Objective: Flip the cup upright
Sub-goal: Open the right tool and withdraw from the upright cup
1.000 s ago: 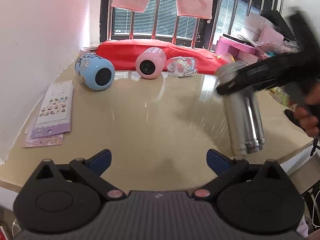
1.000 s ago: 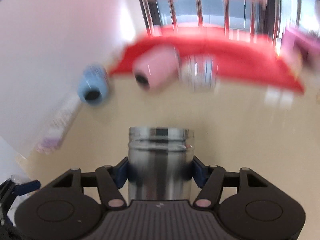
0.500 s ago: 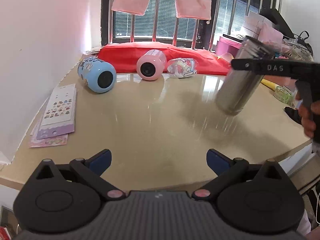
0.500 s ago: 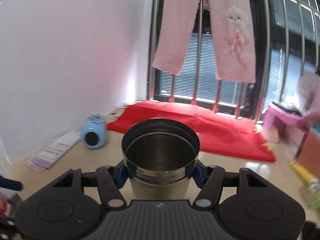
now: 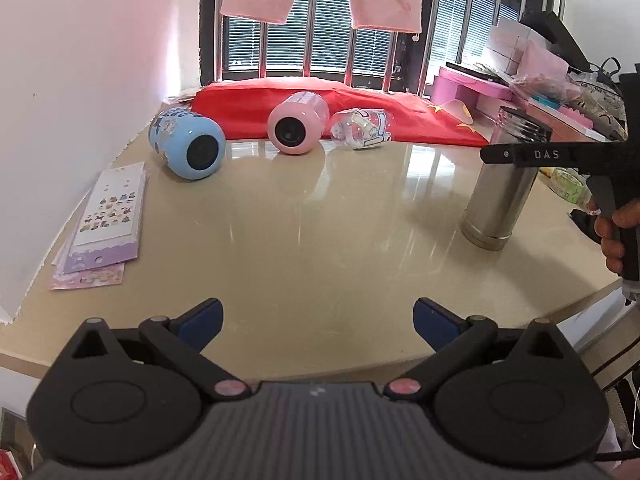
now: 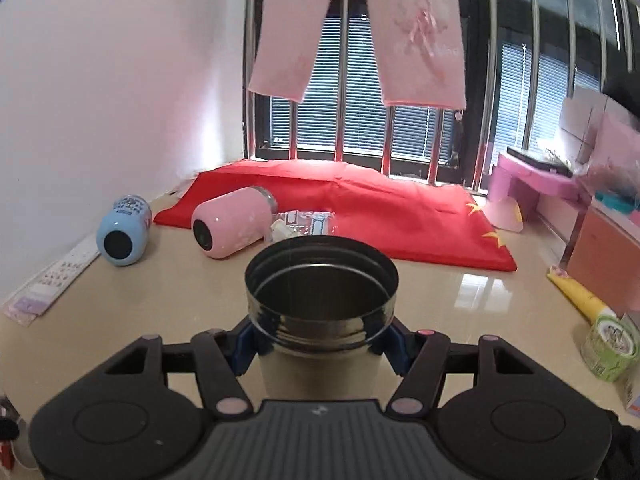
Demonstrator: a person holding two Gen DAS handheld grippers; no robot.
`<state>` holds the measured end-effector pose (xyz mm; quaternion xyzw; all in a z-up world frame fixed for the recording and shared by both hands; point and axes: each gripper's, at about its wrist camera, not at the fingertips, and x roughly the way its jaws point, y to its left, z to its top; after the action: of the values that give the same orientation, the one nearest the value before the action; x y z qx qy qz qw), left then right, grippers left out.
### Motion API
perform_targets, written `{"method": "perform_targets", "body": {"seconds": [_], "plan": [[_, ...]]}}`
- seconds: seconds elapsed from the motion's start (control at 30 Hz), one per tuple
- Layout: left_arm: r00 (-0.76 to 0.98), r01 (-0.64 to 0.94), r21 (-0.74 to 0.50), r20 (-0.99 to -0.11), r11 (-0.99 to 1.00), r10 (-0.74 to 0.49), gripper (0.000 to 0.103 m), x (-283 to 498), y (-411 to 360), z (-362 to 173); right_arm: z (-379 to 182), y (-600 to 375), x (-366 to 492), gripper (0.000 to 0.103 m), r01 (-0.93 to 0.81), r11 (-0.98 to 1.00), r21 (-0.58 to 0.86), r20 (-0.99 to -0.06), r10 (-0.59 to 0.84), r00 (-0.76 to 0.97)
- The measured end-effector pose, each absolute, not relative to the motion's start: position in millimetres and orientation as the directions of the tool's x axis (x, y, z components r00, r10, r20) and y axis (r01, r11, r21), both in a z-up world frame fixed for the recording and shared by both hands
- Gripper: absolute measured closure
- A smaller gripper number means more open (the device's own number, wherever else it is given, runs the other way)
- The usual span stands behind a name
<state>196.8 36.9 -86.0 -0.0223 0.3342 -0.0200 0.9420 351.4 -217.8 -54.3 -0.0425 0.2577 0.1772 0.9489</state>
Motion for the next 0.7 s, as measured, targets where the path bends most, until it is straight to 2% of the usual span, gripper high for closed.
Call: {"method": "perform_targets", "body": {"seconds": [0.33, 0.37, 0.4, 0.43, 0.6, 0.7], "plan": [[0.79, 0.029, -0.059, -0.611, 0.998, -0.059, 0.0, 195, 34, -80, -58, -220, 352, 0.039, -0.369, 0.929, 0.021, -0.487, 0.332, 0.808], [0.794, 0.031, -0.059, -0.604, 0.998, -0.061, 0.0, 193, 34, -78, -59, -220, 351, 0.032, -0.37, 0.929, 0.025, -0.482, 0.336, 0.81], [0.801, 0.034, -0.057, -0.595, 0.998, -0.062, 0.0, 192, 33, -76, -59, -221, 348, 0.016, -0.36, 0.932, 0.027, -0.469, 0.33, 0.819], [0.807, 0.037, -0.055, -0.588, 0.998, -0.062, 0.0, 190, 32, -74, -58, -221, 343, 0.009, -0.349, 0.937, 0.021, -0.447, 0.321, 0.835], [0.851, 0.052, -0.053, -0.52, 0.997, -0.072, 0.0, 171, 27, -58, -48, -225, 293, 0.0, -0.356, 0.935, -0.002, -0.288, 0.34, 0.895], [0.886, 0.055, -0.048, -0.459, 0.997, -0.07, 0.0, 150, 20, -46, -38, -227, 253, 0.0, -0.354, 0.935, 0.008, -0.213, 0.348, 0.913]]}}
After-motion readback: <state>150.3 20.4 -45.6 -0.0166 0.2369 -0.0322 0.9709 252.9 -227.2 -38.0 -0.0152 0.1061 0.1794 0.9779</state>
